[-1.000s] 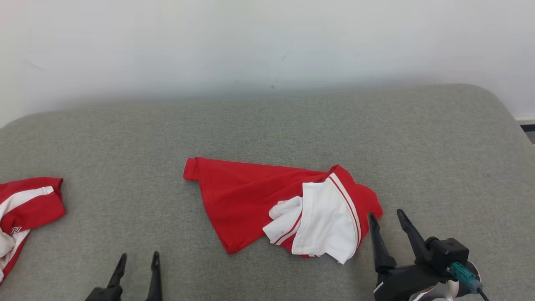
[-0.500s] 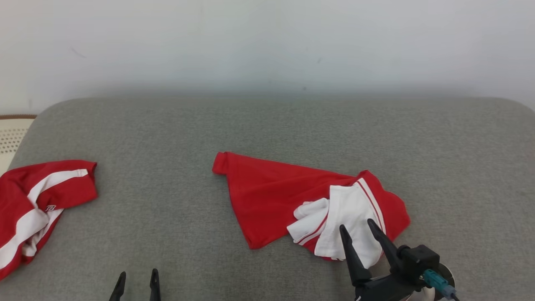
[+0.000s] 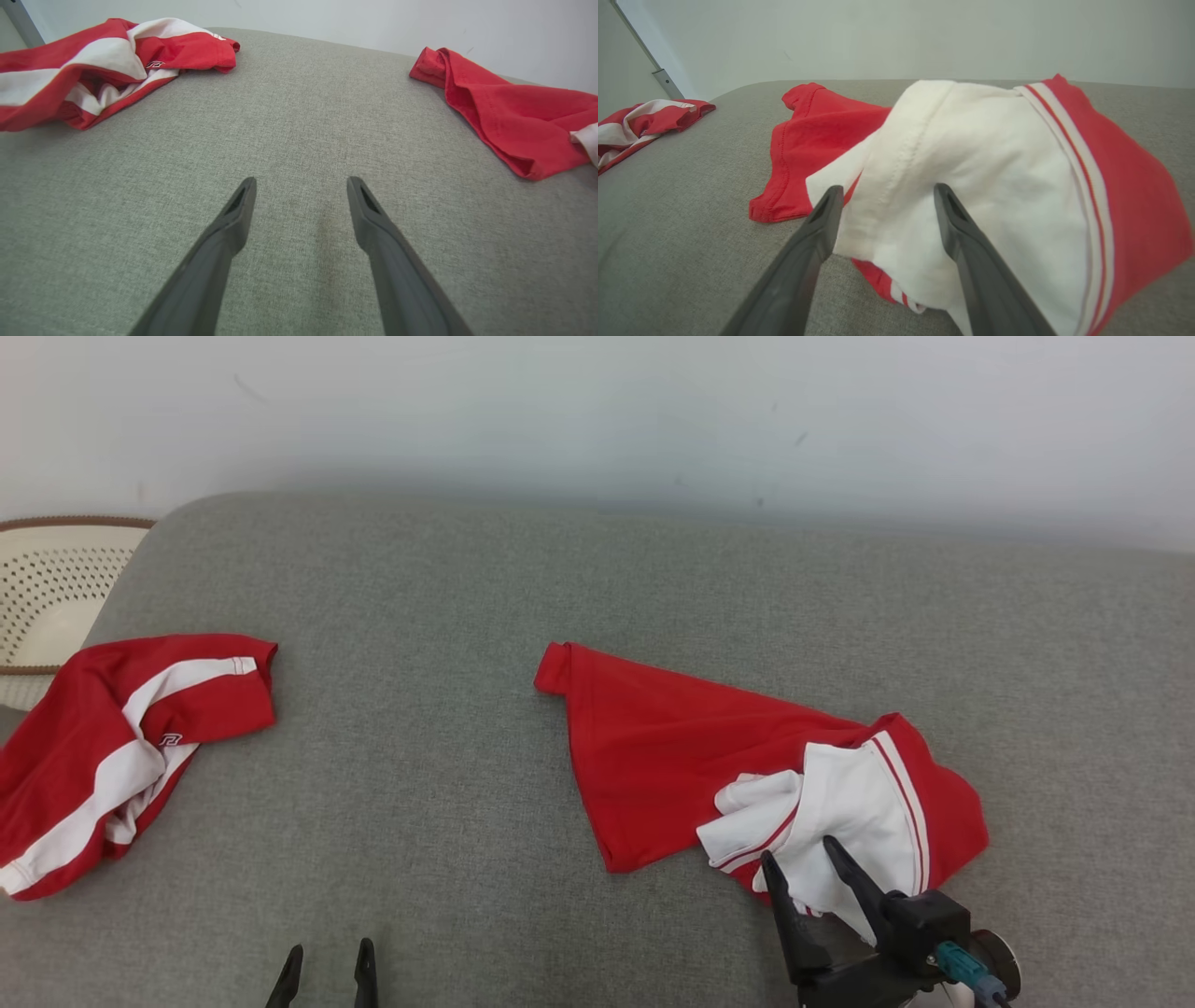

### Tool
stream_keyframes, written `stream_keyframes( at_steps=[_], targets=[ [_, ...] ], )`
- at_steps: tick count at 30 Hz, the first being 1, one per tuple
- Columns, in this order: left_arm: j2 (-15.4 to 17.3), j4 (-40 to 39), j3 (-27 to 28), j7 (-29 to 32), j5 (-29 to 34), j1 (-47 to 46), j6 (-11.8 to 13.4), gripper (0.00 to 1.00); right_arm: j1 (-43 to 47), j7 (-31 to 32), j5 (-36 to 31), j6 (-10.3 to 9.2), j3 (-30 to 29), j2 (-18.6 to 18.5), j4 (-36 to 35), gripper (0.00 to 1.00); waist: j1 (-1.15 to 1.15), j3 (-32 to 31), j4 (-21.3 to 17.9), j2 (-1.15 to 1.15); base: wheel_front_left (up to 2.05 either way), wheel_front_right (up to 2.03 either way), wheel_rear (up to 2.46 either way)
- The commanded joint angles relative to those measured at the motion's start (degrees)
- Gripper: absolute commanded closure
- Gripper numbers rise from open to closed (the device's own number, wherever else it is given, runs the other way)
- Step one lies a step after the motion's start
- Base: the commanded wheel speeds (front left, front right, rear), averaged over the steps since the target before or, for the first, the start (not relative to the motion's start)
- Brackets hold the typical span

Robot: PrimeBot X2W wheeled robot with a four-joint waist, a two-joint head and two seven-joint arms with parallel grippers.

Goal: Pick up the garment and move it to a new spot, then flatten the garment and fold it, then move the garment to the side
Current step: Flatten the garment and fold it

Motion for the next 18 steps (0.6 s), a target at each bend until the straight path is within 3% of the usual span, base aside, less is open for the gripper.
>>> stream_keyframes(
  at_steps=[1, 13, 14, 15, 16, 17, 18],
  targets=[
    [0.00, 0.20, -0.09, -0.22, -0.81, -0.40, 0.34, 0.00, -0.35, -0.02, -1.13, 0.00, -0.99, 0.36, 0.38, 0.00, -0.01, 0.78, 0.63, 0.00, 0.00, 0.00, 0.00],
    [0.00, 0.66, -1.30, -0.22, -1.57, -1.44, 0.85, 0.00, -0.69, -0.02, -3.85, 0.00, -3.53, 1.46, 0.96, 0.00, -0.01, 1.39, 0.30, 0.00, 0.00, 0.00, 0.00],
    [0.00, 0.66, -1.34, -0.22, -1.56, -1.52, 0.88, 0.00, -0.69, -0.02, -3.83, 0.00, -3.63, 1.49, 1.00, 0.14, -0.01, 1.39, 0.24, 0.00, 0.00, 0.00, 0.00],
    [0.01, 0.66, -1.38, -0.22, -1.57, -1.57, 0.90, 0.00, -0.67, -0.02, -3.89, 0.00, -3.89, 1.50, 0.98, 0.50, -0.01, 1.38, 0.17, 0.00, 0.00, 0.00, 0.00],
    [0.00, 0.63, -1.42, -0.22, -1.60, -1.59, 0.90, 0.00, -0.62, -0.02, -3.92, 0.00, -4.09, 1.53, 0.87, 0.60, -0.01, 1.37, 0.09, 0.00, 0.00, 0.00, 0.00],
    [0.00, 0.52, -1.50, -0.22, -1.56, -1.54, 0.77, 0.00, -0.54, -0.02, -3.87, 0.00, -4.36, 1.65, 0.63, 1.00, -0.01, 1.35, -0.13, 0.00, 0.00, 0.00, 0.00],
    [0.01, 0.46, -1.50, -0.22, -1.56, -1.45, 0.73, 0.00, -0.45, -0.02, -3.74, 0.00, -4.62, 1.69, 0.32, 1.00, -0.01, 1.32, -0.27, 0.00, 0.00, 0.00, 0.00]
  ],
)
